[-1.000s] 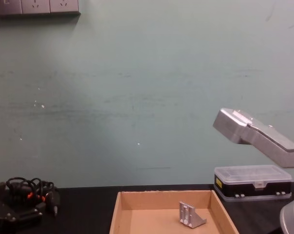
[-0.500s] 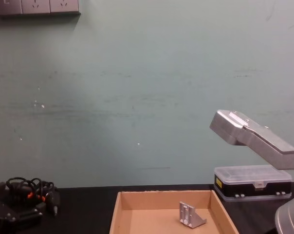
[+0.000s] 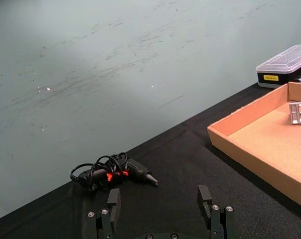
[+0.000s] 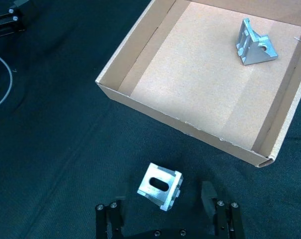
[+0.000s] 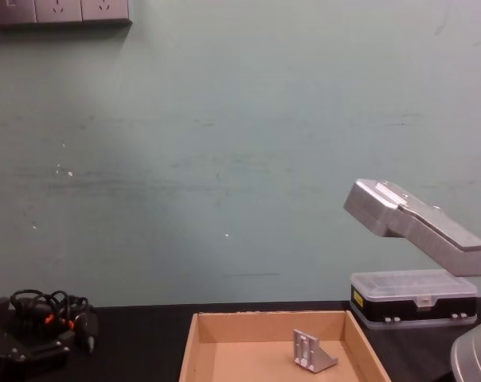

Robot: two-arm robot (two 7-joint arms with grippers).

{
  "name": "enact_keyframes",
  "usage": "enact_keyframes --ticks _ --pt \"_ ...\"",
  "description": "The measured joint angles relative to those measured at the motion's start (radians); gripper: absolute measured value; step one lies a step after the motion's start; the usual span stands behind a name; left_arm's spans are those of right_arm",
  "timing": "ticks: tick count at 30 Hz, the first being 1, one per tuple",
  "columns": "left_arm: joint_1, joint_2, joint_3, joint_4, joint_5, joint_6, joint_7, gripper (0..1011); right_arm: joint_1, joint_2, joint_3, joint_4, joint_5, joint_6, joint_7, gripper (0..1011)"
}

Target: Use one hand to pick up the angle iron from the table and place it into the box.

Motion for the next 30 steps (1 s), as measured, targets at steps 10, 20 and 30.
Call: enact_keyframes --ticks 10,20,30 --pt "0.000 0.000 0.000 0.000 0.000 0.000 0.000 1011 0.000 0.000 0.000 -0.001 0.002 0.001 0.001 718" --pt "0.000 0.000 0.000 0.000 0.000 0.000 0.000 1011 0.000 0.000 0.000 -0.001 0.003 0.001 0.001 377" --pt "0.000 0.000 0.000 0.000 0.000 0.000 0.000 1011 0.000 0.000 0.000 -0.001 0.003 0.001 0.001 69"
